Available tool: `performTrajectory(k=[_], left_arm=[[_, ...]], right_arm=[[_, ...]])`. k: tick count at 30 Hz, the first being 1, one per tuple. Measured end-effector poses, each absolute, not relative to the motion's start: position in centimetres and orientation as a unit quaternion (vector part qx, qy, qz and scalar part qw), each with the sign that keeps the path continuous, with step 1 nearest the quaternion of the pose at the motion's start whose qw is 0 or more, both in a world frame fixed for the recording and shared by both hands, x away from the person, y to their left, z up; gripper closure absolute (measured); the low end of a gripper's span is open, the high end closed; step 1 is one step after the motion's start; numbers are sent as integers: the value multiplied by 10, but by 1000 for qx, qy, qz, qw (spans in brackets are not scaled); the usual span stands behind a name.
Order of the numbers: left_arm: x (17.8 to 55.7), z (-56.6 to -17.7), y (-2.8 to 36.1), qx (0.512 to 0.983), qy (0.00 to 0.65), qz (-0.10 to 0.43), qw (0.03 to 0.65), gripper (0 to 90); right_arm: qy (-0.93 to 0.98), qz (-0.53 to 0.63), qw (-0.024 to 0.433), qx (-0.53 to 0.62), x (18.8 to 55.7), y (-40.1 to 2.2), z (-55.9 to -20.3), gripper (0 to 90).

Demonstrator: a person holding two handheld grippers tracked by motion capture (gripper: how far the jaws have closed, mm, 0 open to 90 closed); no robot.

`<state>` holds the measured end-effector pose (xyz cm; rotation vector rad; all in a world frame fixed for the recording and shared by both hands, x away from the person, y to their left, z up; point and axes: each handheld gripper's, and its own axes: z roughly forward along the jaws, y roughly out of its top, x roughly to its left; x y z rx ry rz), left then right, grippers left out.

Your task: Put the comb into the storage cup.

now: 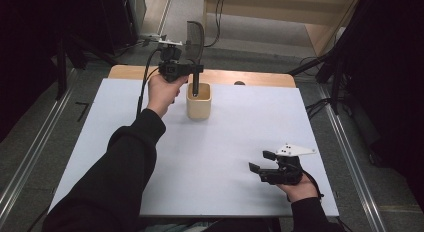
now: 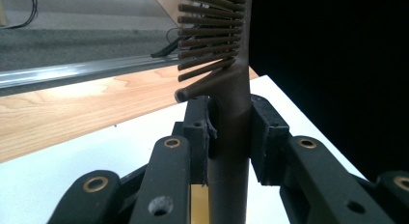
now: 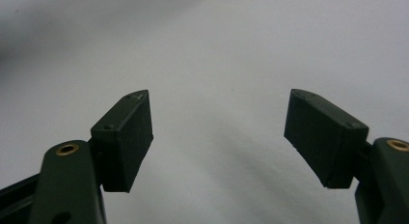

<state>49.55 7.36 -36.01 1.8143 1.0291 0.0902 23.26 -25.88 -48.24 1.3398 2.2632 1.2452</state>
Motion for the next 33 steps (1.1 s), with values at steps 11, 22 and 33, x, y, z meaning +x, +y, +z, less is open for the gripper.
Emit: performTrajectory(k=[11, 22, 33], left_arm=[[501, -371, 71, 758, 425, 51, 492, 726], [501, -378, 67, 763, 417, 61, 490, 726], [501, -388, 70, 757, 420, 59, 496, 725]], right_arm=[[773, 426, 115, 456, 233, -259, -482, 236], [773, 425, 116, 456, 234, -260, -481, 236], [769, 427, 121, 460, 234, -261, -480, 236]])
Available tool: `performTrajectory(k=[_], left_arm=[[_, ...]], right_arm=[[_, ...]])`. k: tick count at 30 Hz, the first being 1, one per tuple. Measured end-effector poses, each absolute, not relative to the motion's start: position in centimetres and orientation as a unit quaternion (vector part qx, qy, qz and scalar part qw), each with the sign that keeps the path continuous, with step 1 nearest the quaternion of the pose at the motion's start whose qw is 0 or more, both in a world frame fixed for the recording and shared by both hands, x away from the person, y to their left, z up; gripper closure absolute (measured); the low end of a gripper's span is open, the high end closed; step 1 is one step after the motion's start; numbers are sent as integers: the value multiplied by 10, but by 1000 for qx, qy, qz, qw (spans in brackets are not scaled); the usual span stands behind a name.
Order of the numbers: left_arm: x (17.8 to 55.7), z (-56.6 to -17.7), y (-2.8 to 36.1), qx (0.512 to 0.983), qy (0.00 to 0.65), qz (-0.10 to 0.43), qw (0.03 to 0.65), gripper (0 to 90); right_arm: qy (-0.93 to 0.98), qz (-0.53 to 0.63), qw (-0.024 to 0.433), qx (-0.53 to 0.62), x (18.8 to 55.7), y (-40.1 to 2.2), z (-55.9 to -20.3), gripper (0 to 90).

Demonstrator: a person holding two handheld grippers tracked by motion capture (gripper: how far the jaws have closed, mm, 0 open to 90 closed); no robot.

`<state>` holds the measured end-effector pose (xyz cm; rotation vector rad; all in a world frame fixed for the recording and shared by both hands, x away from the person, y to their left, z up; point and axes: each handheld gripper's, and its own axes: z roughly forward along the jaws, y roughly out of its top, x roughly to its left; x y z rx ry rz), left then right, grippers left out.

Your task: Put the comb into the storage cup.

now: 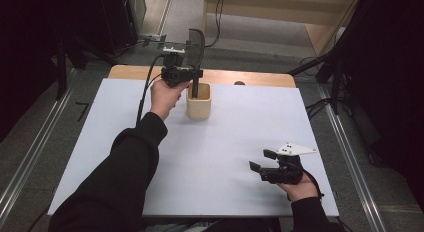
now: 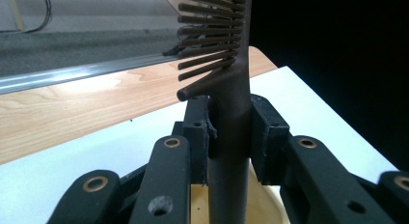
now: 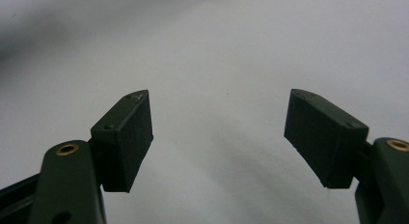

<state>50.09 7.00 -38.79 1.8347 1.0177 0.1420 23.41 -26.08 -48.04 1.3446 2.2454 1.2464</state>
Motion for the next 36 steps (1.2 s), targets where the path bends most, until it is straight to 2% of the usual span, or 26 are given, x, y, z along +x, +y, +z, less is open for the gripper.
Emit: performTrajectory(k=[36], left_arm=[[495, -413, 65, 775, 412, 66, 474, 724]], right_arm=[[767, 426, 126, 463, 236, -261, -480, 236]])
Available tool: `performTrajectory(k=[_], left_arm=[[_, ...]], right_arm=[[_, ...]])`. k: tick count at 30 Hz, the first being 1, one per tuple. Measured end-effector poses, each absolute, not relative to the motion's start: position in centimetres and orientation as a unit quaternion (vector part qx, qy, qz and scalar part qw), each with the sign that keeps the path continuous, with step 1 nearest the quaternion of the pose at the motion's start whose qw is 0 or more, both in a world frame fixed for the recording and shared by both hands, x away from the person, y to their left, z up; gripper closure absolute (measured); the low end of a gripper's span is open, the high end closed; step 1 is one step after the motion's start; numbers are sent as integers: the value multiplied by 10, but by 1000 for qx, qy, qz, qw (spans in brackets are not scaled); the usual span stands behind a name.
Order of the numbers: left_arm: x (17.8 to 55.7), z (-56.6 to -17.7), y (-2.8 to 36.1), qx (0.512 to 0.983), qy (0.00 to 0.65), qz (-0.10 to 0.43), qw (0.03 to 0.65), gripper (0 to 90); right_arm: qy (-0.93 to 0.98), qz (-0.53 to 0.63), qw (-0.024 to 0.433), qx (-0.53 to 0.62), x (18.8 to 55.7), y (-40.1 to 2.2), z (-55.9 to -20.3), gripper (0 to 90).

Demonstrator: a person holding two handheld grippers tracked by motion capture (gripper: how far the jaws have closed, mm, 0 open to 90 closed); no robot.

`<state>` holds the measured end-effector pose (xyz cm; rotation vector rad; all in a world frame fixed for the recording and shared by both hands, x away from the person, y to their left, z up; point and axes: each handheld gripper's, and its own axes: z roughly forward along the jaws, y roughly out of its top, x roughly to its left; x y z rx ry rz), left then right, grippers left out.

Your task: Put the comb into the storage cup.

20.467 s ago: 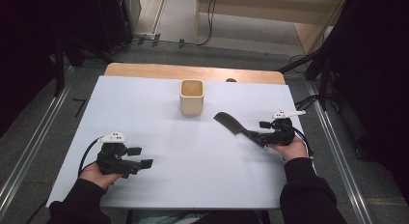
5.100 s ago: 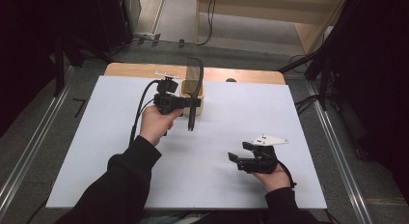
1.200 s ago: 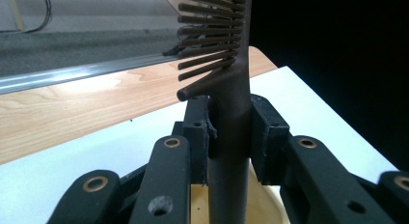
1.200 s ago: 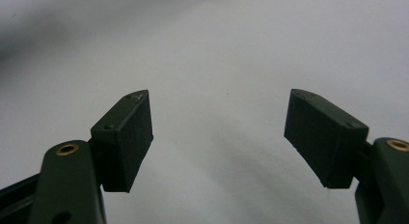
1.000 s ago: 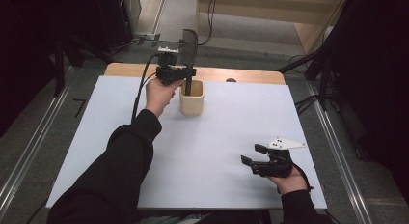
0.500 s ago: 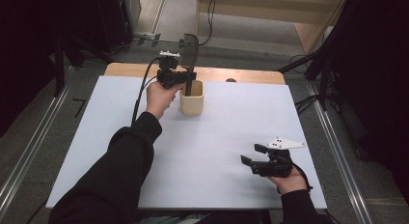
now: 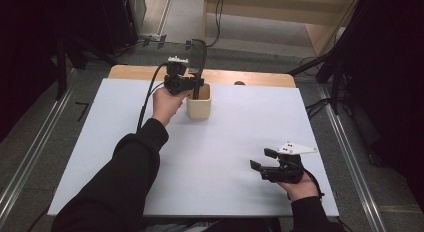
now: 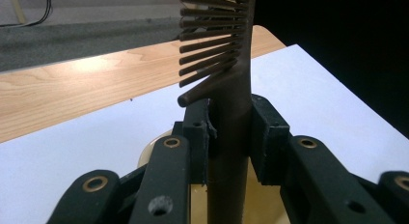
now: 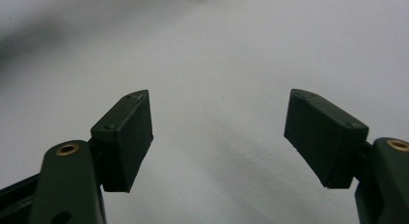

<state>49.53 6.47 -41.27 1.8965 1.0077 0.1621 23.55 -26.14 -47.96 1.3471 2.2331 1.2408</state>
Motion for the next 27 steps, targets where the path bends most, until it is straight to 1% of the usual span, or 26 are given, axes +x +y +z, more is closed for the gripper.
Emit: performTrajectory(k=[9, 11, 12, 14, 15, 16, 20, 23, 27], left_arm=[[492, -413, 61, 785, 401, 74, 467, 721], [492, -413, 61, 784, 400, 72, 469, 707], [491, -411, 62, 782, 401, 72, 472, 662], [490, -406, 65, 774, 396, 89, 485, 491], [489, -404, 67, 772, 394, 93, 491, 425], [489, -401, 70, 767, 396, 94, 495, 397], [488, -395, 79, 763, 399, 71, 504, 376], [486, -394, 83, 767, 400, 55, 498, 372], [482, -393, 88, 772, 397, 46, 494, 370]], right_arm=[[767, 427, 125, 462, 236, -261, -480, 236], [767, 427, 126, 462, 236, -261, -480, 236], [768, 427, 126, 461, 236, -261, -480, 236], [768, 427, 126, 461, 235, -262, -479, 236], [767, 428, 126, 462, 235, -262, -479, 236], [767, 427, 126, 462, 235, -262, -479, 236], [767, 427, 125, 462, 236, -262, -479, 236], [768, 426, 125, 462, 236, -261, -479, 236], [768, 426, 126, 462, 236, -261, -479, 236]])
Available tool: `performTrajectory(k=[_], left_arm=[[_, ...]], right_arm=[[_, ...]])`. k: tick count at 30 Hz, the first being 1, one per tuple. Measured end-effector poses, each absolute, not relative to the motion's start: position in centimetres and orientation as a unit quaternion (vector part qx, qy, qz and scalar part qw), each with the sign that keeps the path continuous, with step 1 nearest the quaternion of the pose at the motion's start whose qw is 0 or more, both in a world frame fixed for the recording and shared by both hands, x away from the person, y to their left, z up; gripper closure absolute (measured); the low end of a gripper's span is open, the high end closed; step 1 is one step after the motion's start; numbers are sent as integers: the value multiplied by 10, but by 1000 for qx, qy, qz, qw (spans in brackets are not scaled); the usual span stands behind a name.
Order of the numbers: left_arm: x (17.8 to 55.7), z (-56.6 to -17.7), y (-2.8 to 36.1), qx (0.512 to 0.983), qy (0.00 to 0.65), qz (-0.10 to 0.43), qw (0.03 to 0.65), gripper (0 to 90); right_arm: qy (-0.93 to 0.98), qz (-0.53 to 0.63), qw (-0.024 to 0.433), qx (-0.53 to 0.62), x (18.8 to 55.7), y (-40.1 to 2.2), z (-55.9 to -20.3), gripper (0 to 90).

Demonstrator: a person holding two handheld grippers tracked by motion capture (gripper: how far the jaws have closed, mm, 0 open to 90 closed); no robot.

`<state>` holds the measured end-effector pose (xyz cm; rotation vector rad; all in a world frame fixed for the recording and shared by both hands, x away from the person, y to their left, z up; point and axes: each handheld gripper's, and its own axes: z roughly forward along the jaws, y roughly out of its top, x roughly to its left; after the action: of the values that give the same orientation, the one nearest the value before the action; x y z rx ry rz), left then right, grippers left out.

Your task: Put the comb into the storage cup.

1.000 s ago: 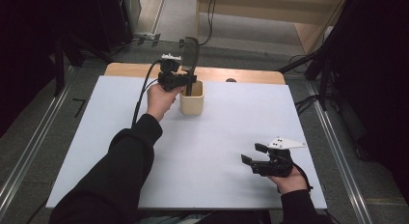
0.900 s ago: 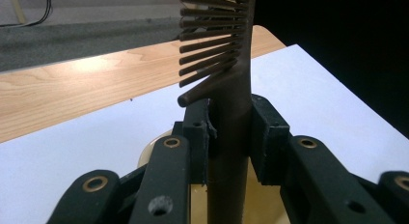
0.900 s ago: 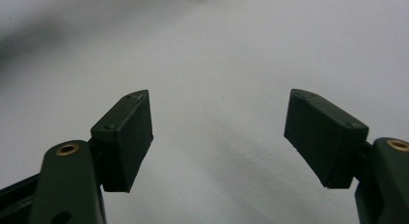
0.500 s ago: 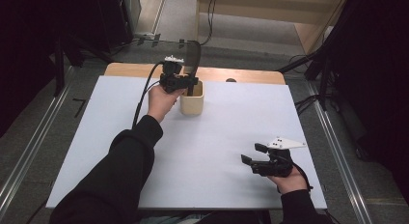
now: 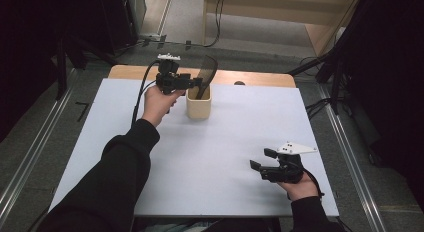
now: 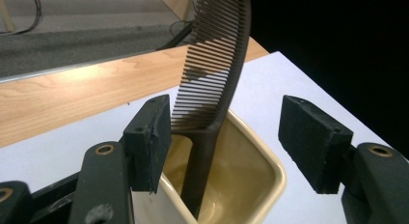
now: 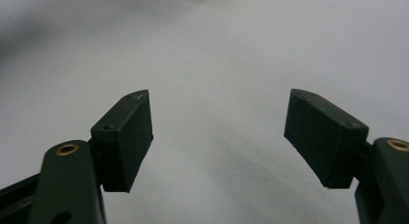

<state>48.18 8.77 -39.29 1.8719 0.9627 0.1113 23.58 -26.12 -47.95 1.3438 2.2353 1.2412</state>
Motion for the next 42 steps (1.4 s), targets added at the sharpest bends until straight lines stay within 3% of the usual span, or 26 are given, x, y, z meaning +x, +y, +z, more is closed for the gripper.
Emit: performTrajectory(k=[42], left_arm=[[438, -412, 137, 770, 401, -5, 495, 301]], right_arm=[[773, 420, 120, 461, 238, -259, -482, 236]])
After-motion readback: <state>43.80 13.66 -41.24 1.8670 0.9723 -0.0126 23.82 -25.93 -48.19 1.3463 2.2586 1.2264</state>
